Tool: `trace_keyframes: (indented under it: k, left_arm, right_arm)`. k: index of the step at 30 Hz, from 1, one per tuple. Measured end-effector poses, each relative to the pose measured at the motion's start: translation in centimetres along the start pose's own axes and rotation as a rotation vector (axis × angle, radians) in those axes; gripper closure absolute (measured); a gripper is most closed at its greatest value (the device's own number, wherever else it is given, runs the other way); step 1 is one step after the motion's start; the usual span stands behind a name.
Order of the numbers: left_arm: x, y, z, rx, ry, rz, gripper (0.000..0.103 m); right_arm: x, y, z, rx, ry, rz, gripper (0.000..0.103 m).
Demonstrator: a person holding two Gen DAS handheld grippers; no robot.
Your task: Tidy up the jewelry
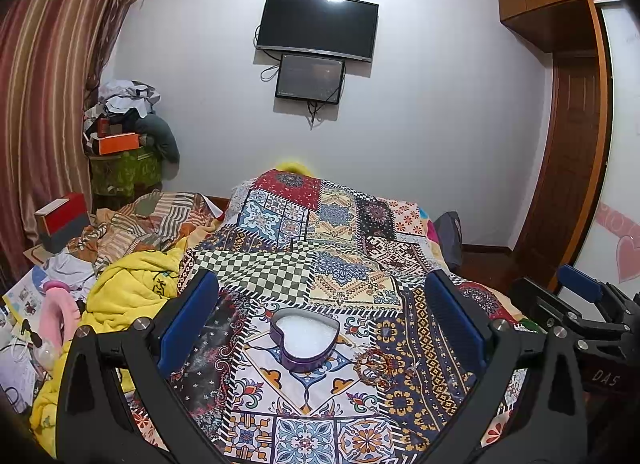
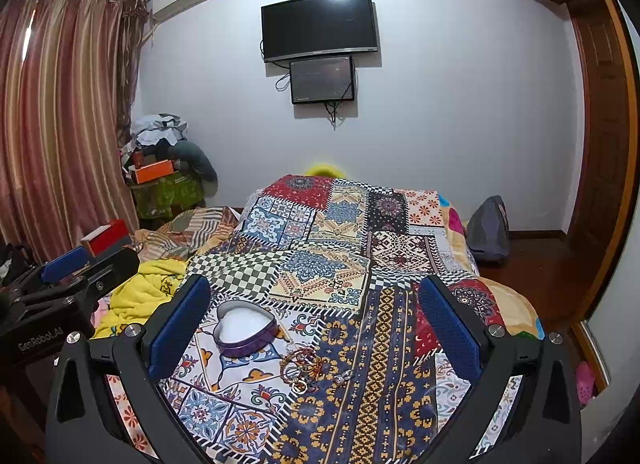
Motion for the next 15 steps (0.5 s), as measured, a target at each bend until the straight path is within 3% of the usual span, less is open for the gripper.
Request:
trace_keyframes:
  k: [15]
  left_arm:
    - [0.11, -0.2, 0.08, -0.002, -0.004, 0.005, 0.0]
  right_arm:
    - [0.23, -0.5, 0.32, -0.005, 0.003, 0.008, 0.0]
Point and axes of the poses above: each gripper's, at about its wrist camera, not at the fingertips, and y roughly against the way its jaws point, x to its right, z to its underside, the point moved 7 cm from there along -y, roughly the way its jaws point, and after that the axes turned 15 degrees about z, right-handed, at the moved point
